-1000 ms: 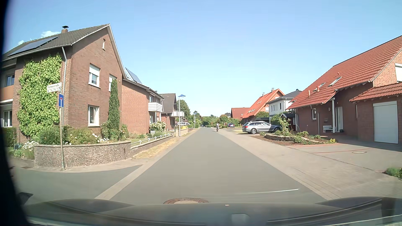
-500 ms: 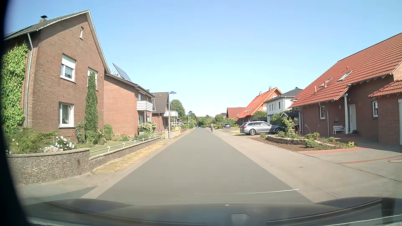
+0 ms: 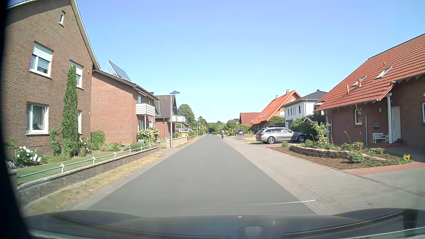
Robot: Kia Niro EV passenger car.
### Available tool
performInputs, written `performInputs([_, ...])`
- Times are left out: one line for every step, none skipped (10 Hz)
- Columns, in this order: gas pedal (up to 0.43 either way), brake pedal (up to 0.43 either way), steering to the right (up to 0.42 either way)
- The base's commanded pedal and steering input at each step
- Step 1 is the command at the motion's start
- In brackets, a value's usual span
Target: Follow the waypoints while adhering to traffic rules and regulations
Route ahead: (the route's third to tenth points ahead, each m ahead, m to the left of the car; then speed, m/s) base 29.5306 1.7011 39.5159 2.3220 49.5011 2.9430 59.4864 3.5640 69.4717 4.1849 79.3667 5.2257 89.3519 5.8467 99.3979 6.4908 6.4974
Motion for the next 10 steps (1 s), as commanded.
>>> performInputs([0.15,0.006,-0.006])
performInputs([0.15,0.006,-0.01])
performInputs([0.15,0.006,-0.013])
performInputs([0.157,0.006,-0.014])
performInputs([0.157,0.006,-0.013])
performInputs([0.157,0.006,-0.013])
performInputs([0.157,0.006,-0.013])
performInputs([0.157,0.006,-0.014])
performInputs([0.157,0.006,-0.013])
performInputs([0.157,0.006,-0.014])
